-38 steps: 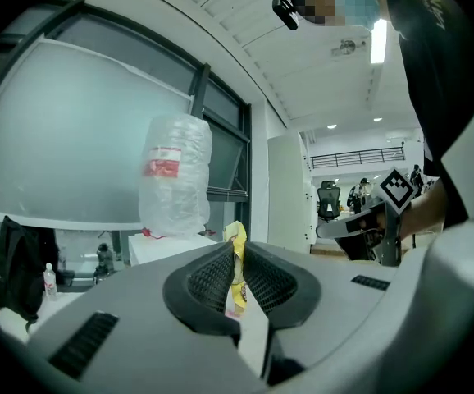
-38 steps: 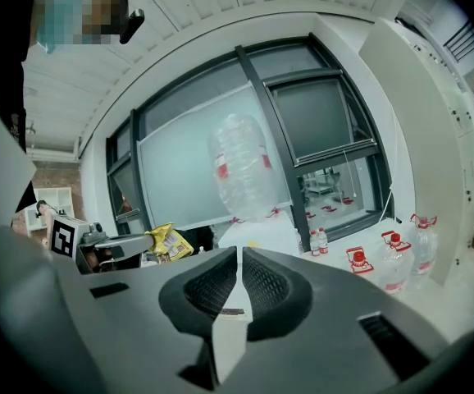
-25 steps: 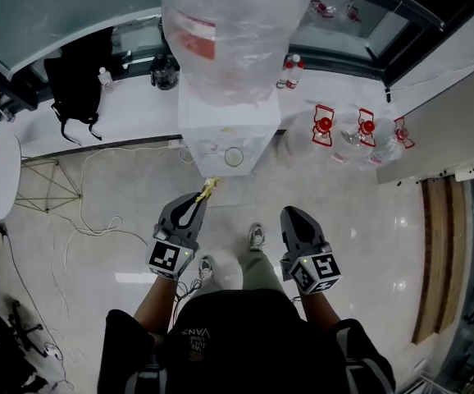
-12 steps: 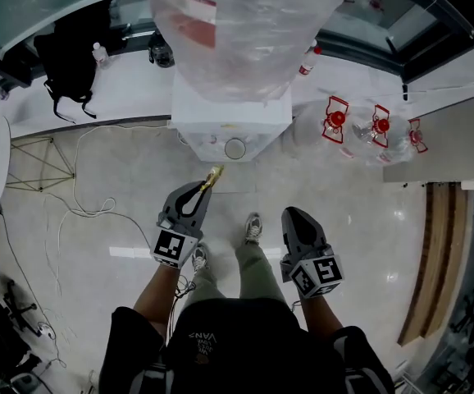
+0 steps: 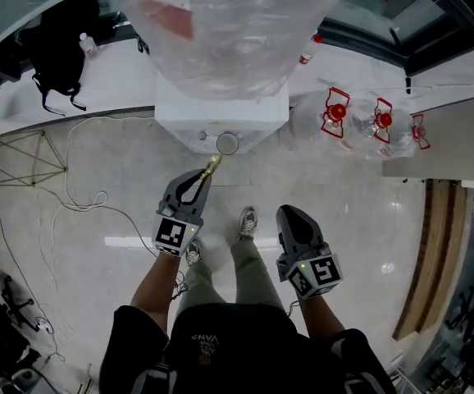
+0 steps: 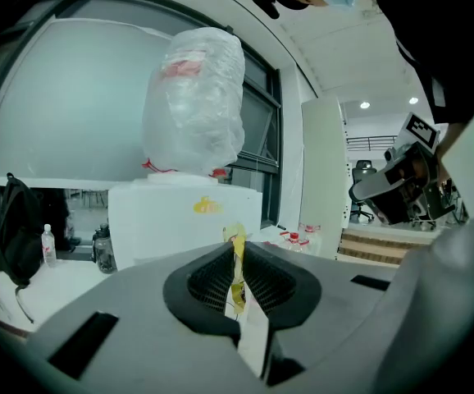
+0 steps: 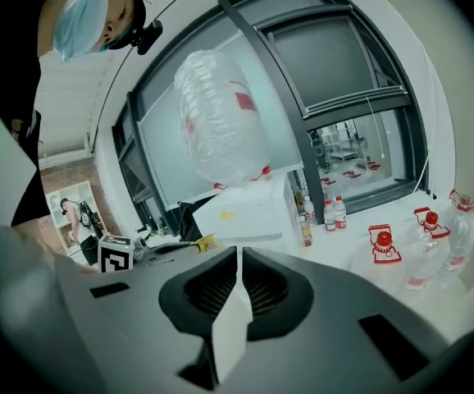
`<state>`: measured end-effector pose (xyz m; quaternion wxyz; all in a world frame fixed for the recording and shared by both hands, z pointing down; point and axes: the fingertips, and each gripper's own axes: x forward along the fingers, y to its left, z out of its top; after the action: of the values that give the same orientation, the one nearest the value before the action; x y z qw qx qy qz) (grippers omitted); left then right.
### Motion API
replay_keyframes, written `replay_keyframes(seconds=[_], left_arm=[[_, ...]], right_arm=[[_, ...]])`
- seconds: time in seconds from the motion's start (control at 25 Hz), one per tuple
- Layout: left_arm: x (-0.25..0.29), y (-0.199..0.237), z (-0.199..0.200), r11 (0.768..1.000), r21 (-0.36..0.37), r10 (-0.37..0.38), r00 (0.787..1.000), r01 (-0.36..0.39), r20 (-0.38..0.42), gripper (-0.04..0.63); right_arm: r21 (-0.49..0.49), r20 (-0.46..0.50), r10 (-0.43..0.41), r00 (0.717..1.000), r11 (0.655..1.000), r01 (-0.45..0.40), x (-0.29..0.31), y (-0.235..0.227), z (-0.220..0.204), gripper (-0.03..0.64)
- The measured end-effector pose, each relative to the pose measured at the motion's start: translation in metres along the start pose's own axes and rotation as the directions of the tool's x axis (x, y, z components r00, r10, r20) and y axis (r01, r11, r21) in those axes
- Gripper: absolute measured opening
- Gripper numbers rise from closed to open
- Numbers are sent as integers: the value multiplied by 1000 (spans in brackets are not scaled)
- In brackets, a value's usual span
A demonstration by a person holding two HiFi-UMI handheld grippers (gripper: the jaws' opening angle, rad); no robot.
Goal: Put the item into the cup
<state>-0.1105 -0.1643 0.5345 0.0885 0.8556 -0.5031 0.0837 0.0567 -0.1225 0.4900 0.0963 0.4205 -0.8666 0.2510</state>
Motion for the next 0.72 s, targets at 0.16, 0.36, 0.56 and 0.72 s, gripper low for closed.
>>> replay_keyframes(seconds=[0.16, 0.36, 0.56, 0.72], left_arm=[[20, 3, -17, 1000, 6, 10, 1000, -10, -19, 46], [46, 6, -39, 1000, 7, 22, 999, -22, -45, 46], [70, 7, -68, 1000, 15, 28, 995, -27, -93, 46], [89, 7, -90, 999, 15, 32, 991, -30, -130, 46]], right_arm=[[15, -23, 0, 1000, 1000, 0, 1, -12, -12, 48], [34, -52, -4, 999, 999, 5, 4, -33, -27, 48], [45, -48, -5, 999, 999, 7, 11, -50, -31, 48], [55, -40, -7, 999, 998, 9, 14, -64, -34, 48]])
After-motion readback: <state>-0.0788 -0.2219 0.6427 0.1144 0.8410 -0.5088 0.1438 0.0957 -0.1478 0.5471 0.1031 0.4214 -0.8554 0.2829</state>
